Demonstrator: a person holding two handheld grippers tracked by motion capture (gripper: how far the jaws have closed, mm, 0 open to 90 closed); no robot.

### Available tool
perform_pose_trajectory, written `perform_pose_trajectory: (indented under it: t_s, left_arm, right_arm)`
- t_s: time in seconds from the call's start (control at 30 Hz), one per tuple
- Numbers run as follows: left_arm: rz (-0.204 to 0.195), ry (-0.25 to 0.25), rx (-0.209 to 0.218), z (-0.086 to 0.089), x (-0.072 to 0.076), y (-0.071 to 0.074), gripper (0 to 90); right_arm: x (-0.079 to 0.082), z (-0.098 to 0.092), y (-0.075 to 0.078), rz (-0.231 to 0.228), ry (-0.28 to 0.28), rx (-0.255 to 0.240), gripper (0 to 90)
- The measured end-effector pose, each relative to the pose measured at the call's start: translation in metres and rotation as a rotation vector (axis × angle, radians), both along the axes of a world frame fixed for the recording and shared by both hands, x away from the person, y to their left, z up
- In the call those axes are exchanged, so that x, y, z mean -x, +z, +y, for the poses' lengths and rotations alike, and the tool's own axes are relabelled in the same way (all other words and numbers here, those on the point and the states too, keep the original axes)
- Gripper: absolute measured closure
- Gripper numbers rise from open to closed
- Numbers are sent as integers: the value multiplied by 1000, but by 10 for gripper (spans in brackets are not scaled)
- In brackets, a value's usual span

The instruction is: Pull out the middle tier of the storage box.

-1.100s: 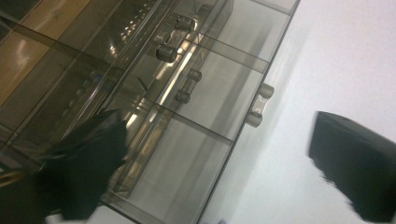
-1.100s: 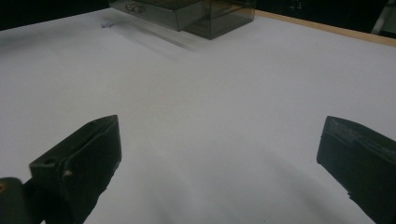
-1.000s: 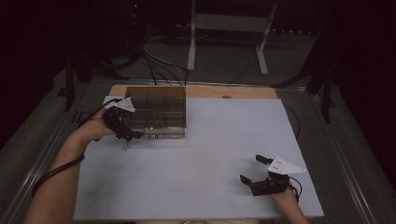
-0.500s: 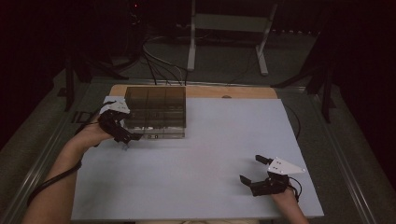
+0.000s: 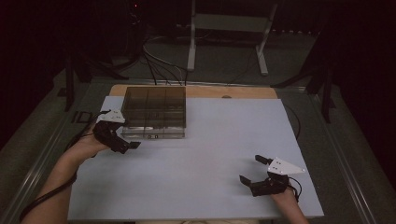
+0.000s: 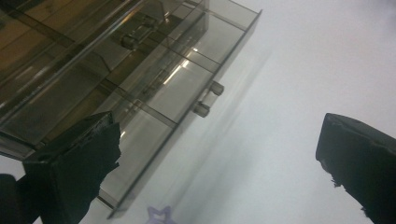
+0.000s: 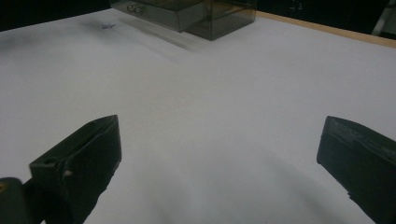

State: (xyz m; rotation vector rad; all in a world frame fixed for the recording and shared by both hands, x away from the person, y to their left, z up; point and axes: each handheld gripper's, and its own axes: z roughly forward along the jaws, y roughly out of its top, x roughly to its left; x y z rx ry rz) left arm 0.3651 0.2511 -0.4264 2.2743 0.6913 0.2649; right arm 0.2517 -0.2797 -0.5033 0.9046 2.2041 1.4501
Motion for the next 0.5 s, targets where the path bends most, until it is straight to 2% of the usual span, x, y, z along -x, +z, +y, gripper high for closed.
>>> perform_pose_trajectory:
  t_s: [0.37, 0.5]
  left_arm:
    - [1, 6, 16, 0, 17, -10, 0]
    - [-2, 12, 8, -1, 23, -14, 0]
  right_arm:
    - [0, 0, 0, -3, 3, 0, 0]
    - [0, 0, 0, -3, 3, 0, 0]
